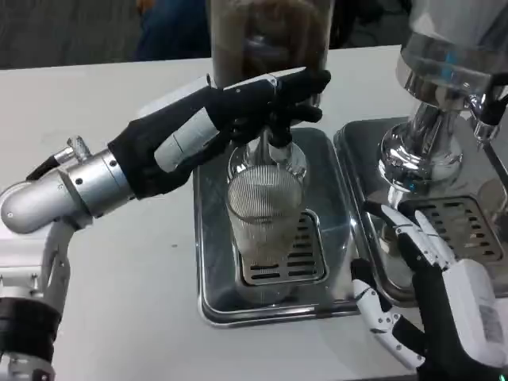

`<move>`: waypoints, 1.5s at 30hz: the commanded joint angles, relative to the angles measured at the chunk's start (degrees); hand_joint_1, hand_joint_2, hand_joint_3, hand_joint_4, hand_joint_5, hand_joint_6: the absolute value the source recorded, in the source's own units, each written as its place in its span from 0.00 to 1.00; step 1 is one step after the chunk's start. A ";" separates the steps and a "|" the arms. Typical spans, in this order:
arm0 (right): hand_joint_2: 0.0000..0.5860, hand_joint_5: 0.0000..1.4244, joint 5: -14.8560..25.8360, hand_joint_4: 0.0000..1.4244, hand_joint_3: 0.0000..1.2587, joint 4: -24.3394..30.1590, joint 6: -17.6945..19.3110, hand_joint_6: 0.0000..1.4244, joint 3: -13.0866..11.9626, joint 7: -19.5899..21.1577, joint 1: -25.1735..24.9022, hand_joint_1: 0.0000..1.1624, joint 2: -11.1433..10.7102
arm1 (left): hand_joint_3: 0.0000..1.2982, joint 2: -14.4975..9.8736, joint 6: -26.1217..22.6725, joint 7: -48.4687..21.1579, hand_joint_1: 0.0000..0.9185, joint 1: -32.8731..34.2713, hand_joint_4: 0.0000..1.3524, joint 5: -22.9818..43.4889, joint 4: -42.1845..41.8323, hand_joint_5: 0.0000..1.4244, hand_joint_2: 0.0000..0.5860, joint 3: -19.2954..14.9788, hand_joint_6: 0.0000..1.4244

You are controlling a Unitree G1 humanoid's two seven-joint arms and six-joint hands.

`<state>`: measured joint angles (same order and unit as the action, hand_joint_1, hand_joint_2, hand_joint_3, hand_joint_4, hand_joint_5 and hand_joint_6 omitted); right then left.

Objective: Grasp the cup under the faucet to collect the drink, then remove the cup.

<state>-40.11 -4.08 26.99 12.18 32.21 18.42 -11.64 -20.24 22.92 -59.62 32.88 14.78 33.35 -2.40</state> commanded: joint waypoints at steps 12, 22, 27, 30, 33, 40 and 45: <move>0.76 0.07 1.04 0.15 0.18 0.86 0.72 0.10 -0.28 -0.18 0.63 0.29 -0.15 | 0.10 -2.70 14.29 4.02 0.00 0.40 0.03 -8.39 4.42 0.08 0.04 4.68 0.01; 0.71 0.08 5.27 0.13 0.16 0.09 1.30 0.10 -0.83 -3.76 -0.95 0.28 -0.44 | 0.12 -4.62 20.32 7.71 0.00 -0.03 0.04 -11.27 5.65 0.08 0.04 6.88 0.01; 0.72 0.09 6.91 0.13 0.15 0.05 1.26 0.10 -1.06 -5.40 -1.80 0.28 -0.33 | 0.12 -5.38 22.88 9.80 0.00 0.16 0.05 -12.84 6.53 0.09 0.05 8.00 0.01; 0.72 0.09 7.56 0.12 0.15 0.24 1.26 0.10 -1.24 -6.13 -2.11 0.29 -0.31 | 0.12 -5.79 24.28 11.04 0.00 0.23 0.05 -13.97 6.85 0.09 0.05 8.76 0.02; 0.71 0.09 8.29 0.12 0.14 0.26 1.31 0.10 -1.39 -6.91 -2.30 0.29 -0.36 | 0.12 -6.18 25.27 12.12 0.00 0.33 0.05 -14.63 7.15 0.09 0.06 9.42 0.02; 0.69 0.09 9.82 0.11 0.13 0.16 1.38 0.10 -1.62 -8.90 -2.71 0.29 -0.29 | 0.12 -6.63 27.76 14.18 0.00 0.59 0.05 -16.17 7.76 0.09 0.06 10.62 0.02; 0.57 0.07 10.78 0.09 0.13 0.11 1.17 0.10 -1.58 -10.73 -3.02 0.34 -0.28 | 0.12 -7.14 28.64 14.98 0.00 0.61 0.05 -16.32 8.31 0.09 0.06 11.55 0.02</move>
<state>-30.32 -4.08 27.63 10.78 22.90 16.04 -11.82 -26.06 52.10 -43.37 33.87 1.66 40.19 7.38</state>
